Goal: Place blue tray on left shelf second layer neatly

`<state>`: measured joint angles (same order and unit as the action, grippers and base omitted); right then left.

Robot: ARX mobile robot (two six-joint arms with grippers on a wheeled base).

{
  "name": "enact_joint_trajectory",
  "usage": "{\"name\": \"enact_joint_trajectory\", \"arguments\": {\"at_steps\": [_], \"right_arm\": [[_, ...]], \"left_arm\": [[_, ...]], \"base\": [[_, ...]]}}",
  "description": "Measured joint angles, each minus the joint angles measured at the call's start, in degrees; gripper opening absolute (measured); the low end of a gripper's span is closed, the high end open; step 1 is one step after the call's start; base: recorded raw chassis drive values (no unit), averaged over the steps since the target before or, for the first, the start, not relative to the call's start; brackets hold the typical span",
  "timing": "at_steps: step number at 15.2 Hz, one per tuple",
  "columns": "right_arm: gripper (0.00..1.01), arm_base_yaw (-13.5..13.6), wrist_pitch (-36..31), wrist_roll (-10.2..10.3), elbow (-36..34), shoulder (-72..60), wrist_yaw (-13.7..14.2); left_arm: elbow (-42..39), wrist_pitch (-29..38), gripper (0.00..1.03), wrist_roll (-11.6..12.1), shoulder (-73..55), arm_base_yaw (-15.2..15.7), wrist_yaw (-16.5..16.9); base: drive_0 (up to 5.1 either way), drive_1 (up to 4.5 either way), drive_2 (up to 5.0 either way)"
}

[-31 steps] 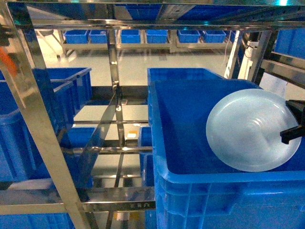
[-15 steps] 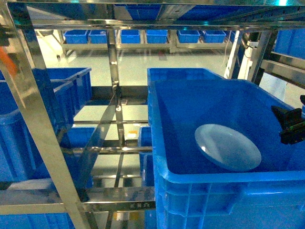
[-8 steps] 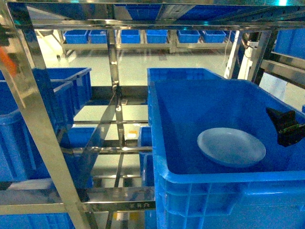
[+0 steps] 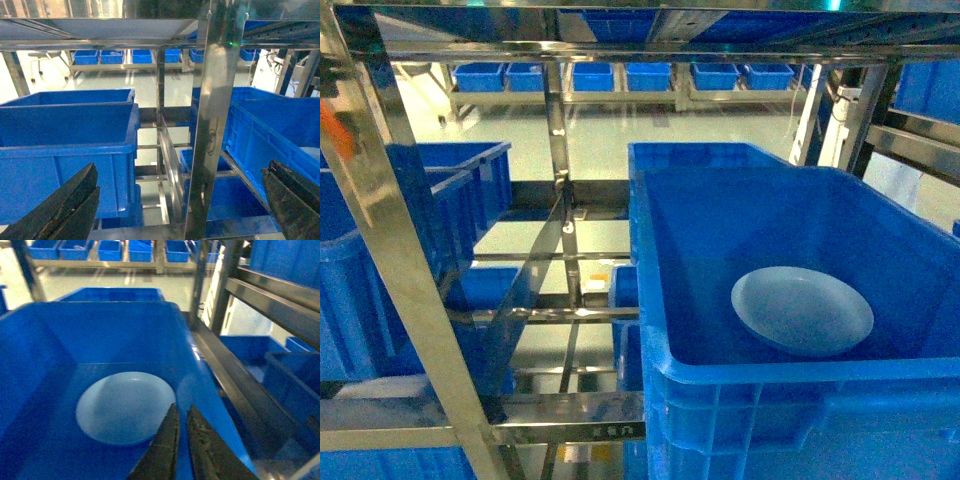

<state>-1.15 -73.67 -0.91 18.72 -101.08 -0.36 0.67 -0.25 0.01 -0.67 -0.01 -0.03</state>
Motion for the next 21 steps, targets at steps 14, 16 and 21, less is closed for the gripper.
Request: {"name": "enact_joint_trajectory", "arguments": {"at_steps": [14,16,21], "right_arm": [[0.02,1.4,30.3,0.1,-17.3,55.4,0.3],[0.02,1.4,38.4,0.1,-17.9,65.0,0.3],[0.02,1.4,49.7,0.1,-18.0,77.1,0.3]], "left_arm": [[0.0,0.0,0.98,0.0,0.0,0.0,0.0],[0.0,0.0,0.98,0.0,0.0,0.0,0.0],[0.0,0.0,0.98,0.0,0.0,0.0,0.0]], "base": [[0.0,0.00,0.0],[0.0,0.00,0.0],[0.0,0.00,0.0]]}}
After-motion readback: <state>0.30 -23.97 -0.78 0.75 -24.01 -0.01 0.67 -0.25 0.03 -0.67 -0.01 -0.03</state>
